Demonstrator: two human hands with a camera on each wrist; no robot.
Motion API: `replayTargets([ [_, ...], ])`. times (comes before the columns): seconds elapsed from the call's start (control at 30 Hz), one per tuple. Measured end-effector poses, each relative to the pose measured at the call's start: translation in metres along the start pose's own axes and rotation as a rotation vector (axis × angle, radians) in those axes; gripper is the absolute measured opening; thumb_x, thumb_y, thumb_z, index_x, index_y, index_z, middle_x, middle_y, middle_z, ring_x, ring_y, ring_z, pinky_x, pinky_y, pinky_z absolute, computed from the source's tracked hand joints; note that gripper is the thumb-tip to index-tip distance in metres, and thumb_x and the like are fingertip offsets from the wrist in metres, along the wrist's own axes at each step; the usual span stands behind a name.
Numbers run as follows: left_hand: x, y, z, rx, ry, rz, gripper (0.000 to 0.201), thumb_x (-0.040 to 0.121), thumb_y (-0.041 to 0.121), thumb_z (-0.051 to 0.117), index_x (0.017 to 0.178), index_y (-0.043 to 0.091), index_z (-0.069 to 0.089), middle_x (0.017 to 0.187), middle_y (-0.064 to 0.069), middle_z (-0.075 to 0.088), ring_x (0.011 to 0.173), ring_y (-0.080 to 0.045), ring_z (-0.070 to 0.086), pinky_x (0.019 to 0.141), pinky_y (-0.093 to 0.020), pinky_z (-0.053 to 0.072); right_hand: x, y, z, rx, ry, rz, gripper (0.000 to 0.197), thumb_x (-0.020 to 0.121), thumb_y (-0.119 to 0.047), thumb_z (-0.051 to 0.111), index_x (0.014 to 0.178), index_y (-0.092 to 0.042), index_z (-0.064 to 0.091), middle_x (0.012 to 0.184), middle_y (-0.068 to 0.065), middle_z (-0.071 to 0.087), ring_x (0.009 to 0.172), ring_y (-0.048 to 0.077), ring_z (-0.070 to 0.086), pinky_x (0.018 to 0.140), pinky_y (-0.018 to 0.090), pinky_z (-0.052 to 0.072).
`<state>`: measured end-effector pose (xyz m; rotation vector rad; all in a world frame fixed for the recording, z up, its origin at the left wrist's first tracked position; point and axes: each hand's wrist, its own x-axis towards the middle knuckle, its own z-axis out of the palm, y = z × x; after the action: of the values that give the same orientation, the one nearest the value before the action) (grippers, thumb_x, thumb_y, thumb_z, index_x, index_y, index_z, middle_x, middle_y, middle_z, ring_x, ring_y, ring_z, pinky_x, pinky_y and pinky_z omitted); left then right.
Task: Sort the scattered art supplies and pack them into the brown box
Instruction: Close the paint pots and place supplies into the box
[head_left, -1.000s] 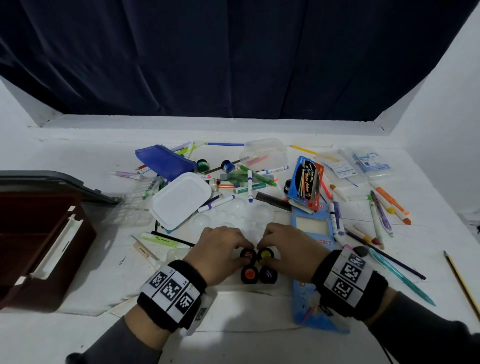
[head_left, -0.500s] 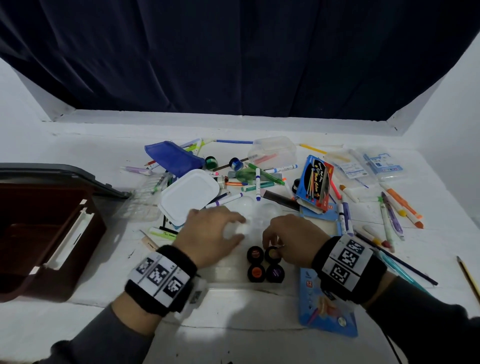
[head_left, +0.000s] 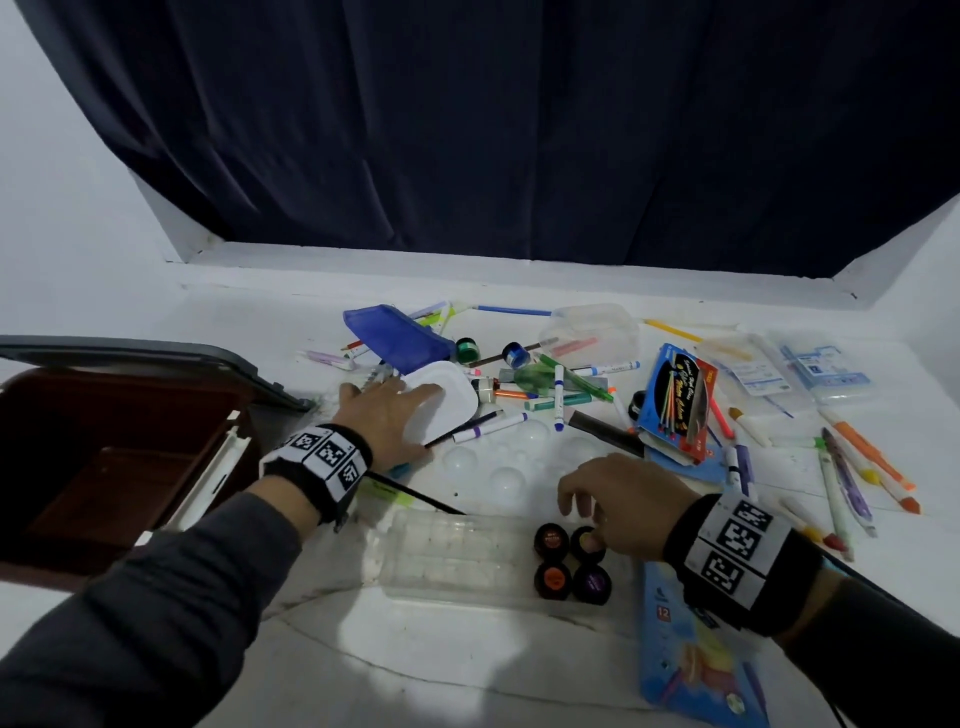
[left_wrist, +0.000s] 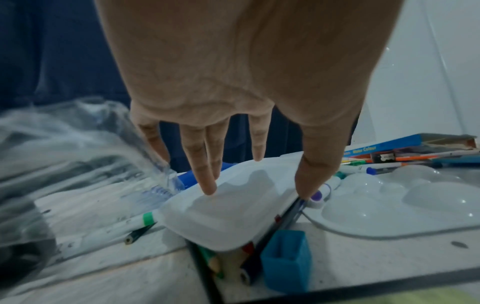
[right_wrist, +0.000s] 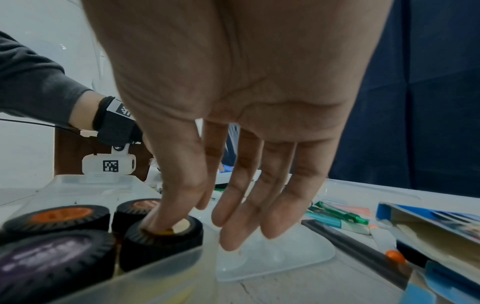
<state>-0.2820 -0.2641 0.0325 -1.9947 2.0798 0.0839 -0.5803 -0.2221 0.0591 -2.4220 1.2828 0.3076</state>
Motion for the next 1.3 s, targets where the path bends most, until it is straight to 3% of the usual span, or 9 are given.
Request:
replayTargets([
  [0.13, -0.015, 0.002, -0.004, -0.007, 0.019, 0.022, 0.049, 0.089, 0.054, 0.054, 0.134, 0.036, 0.042, 0.131, 0.000, 0.055, 0.120, -0.022, 0.053, 0.097, -0.047, 0.032, 0.006, 0.000, -0.003, -0.022, -0.024, -0.006, 0.034, 0.076, -0.031, 0.079, 0.105, -0.034, 0.061, 0.097, -0.012, 0.059, 0.079, 0.002, 0.047, 0.078, 0.030, 0.048],
  [0.3, -0.039, -0.005, 0.010, -0.012, 0.010, 0.032, 0.031, 0.090, 0.042, 0.049, 0.119, 0.034, 0.046, 0.120, -0.001, 0.058, 0.110, -0.023, 0.058, 0.095, -0.049, 0.037, 0.011, 0.005, -0.007, -0.016, -0.053, -0.020, 0.039, 0.072, -0.035, 0.082, 0.104, -0.034, 0.061, 0.097, -0.013, 0.057, 0.075, -0.002, 0.046, 0.076, 0.029, 0.048],
  [0.5, -0.073, -0.007, 0.026, -0.080, 0.023, -0.018, 0.029, 0.093, 0.056, 0.045, 0.111, 0.034, 0.049, 0.111, 0.003, 0.059, 0.108, -0.021, 0.058, 0.093, -0.050, 0.030, 0.018, 0.007, -0.011, 0.146, -0.073, -0.067, 0.036, 0.072, -0.025, 0.085, 0.103, -0.029, 0.066, 0.097, -0.011, 0.062, 0.080, 0.004, 0.061, 0.072, 0.022, 0.052],
  [0.67, -0.085, -0.008, 0.020, -0.104, 0.071, -0.087, 0.029, 0.096, 0.055, 0.043, 0.113, 0.037, 0.057, 0.101, 0.012, 0.069, 0.104, -0.014, 0.062, 0.092, -0.046, 0.023, 0.035, 0.003, -0.025, 0.239, 0.125, -0.118, 0.017, 0.085, -0.035, 0.073, 0.098, -0.024, 0.068, 0.083, -0.011, 0.065, 0.078, 0.002, 0.061, 0.070, 0.019, 0.049],
  [0.77, -0.081, -0.009, 0.013, -0.136, 0.059, -0.093, 0.033, 0.095, 0.062, 0.042, 0.116, 0.041, 0.056, 0.099, 0.015, 0.070, 0.105, -0.014, 0.062, 0.097, -0.045, 0.024, 0.052, 0.002, -0.030, 0.285, 0.226, -0.138, 0.009, 0.088, -0.031, 0.070, 0.093, -0.024, 0.069, 0.078, -0.011, 0.065, 0.074, 0.004, 0.062, 0.067, 0.022, 0.051],
  [0.9, -0.059, -0.008, -0.005, -0.198, 0.169, -0.053, 0.032, 0.094, 0.060, 0.043, 0.116, 0.041, 0.057, 0.100, 0.014, 0.070, 0.103, -0.014, 0.063, 0.099, -0.043, 0.031, 0.085, 0.002, -0.034, 0.243, 0.353, -0.164, 0.002, 0.086, -0.025, 0.066, 0.088, -0.025, 0.067, 0.075, -0.010, 0.063, 0.071, 0.007, 0.059, 0.068, 0.027, 0.048],
  [1.03, -0.021, 0.004, -0.021, -0.194, 0.264, 0.013, 0.028, 0.095, 0.051, 0.047, 0.113, 0.035, 0.061, 0.108, 0.009, 0.064, 0.106, -0.017, 0.058, 0.093, -0.040, 0.035, 0.125, 0.001, -0.038, 0.127, 0.414, -0.174, 0.011, 0.089, -0.026, 0.056, 0.095, -0.023, 0.064, 0.090, -0.006, 0.061, 0.085, 0.014, 0.055, 0.074, 0.031, 0.046],
  [1.17, 0.020, 0.014, -0.023, -0.079, 0.085, -0.024, 0.039, 0.095, 0.052, 0.047, 0.118, 0.024, 0.060, 0.119, -0.002, 0.062, 0.116, -0.026, 0.055, 0.103, -0.046, 0.032, 0.161, 0.000, -0.036, 0.006, 0.346, -0.159, 0.031, 0.094, -0.031, 0.050, 0.121, -0.020, 0.060, 0.119, 0.001, 0.061, 0.112, 0.022, 0.054, 0.092, 0.033, 0.044],
  [1.3, 0.044, 0.014, -0.011, -0.043, -0.034, -0.016, 0.042, 0.090, 0.061, 0.050, 0.105, 0.024, 0.061, 0.111, -0.001, 0.067, 0.111, -0.026, 0.059, 0.109, -0.047, 0.028, 0.185, 0.002, -0.030, -0.047, 0.242, -0.124, 0.043, 0.099, -0.030, 0.043, 0.140, -0.018, 0.045, 0.138, 0.004, 0.053, 0.128, 0.025, 0.044, 0.105, 0.039, 0.039],
])
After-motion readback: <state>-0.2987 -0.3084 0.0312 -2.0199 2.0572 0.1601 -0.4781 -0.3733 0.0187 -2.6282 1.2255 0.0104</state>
